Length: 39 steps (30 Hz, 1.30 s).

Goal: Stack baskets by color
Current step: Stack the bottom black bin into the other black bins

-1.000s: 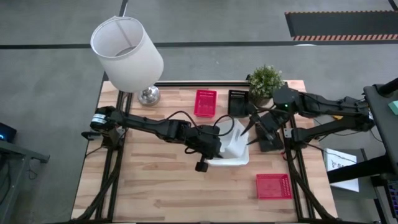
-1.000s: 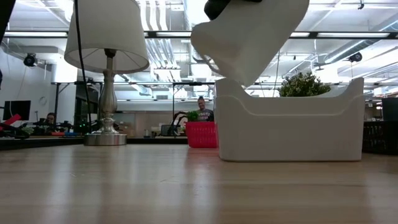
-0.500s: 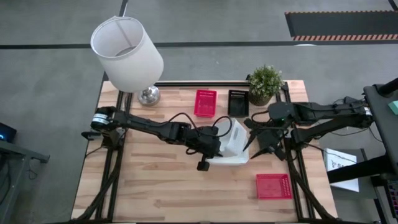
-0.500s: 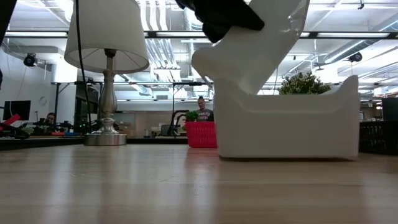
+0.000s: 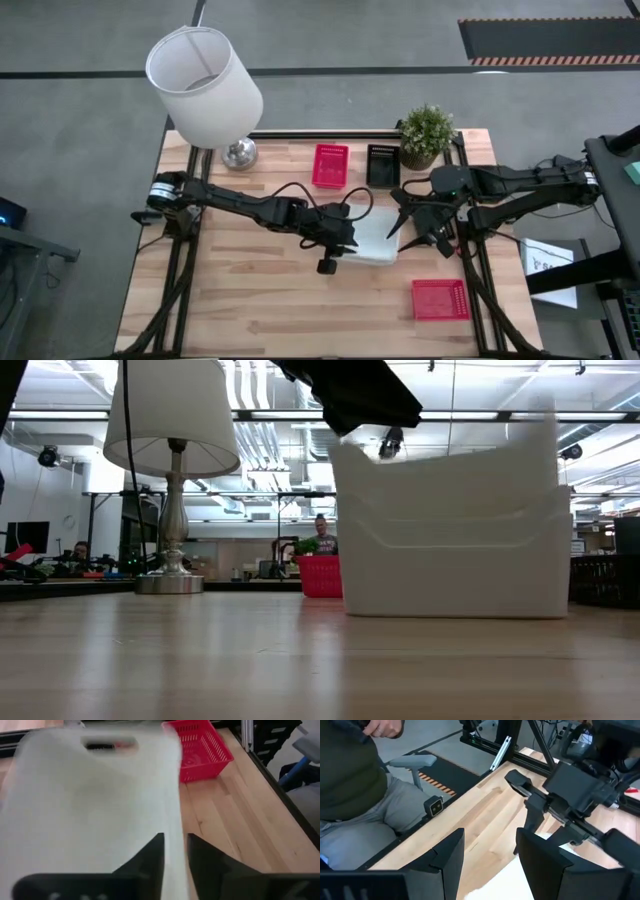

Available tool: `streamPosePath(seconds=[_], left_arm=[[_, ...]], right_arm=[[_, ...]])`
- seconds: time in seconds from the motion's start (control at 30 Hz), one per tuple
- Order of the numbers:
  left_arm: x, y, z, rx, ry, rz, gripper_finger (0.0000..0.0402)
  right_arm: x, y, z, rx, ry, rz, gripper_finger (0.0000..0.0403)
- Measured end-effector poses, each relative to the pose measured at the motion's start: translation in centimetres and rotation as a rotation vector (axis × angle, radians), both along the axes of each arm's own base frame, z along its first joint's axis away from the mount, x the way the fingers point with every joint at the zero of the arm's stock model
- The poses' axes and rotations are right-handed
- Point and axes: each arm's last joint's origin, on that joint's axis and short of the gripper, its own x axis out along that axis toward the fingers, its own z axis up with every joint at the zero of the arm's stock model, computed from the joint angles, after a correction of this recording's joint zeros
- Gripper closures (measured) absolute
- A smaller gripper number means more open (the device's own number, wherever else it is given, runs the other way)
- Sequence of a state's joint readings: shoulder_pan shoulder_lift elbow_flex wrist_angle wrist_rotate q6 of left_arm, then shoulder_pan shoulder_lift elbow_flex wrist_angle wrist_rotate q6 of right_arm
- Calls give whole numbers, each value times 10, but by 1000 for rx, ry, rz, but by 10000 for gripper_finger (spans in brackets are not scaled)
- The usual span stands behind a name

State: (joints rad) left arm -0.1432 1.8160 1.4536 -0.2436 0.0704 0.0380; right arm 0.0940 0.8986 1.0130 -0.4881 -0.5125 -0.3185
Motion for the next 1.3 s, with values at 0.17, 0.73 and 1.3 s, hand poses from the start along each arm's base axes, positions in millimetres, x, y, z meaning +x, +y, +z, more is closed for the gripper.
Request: streamPosePath(seconds=[0.17, 0.73, 1.3], left_arm=[[0, 0, 0, 1, 0, -1, 285], [-34, 4, 19, 173, -40, -122, 255], [-104, 20, 39, 338, -338, -40, 255]], right_arm=[[0, 0, 0, 21, 17, -12, 232], [5, -3, -39, 133, 210, -323, 232], [-13, -18, -50, 207, 561, -991, 232]])
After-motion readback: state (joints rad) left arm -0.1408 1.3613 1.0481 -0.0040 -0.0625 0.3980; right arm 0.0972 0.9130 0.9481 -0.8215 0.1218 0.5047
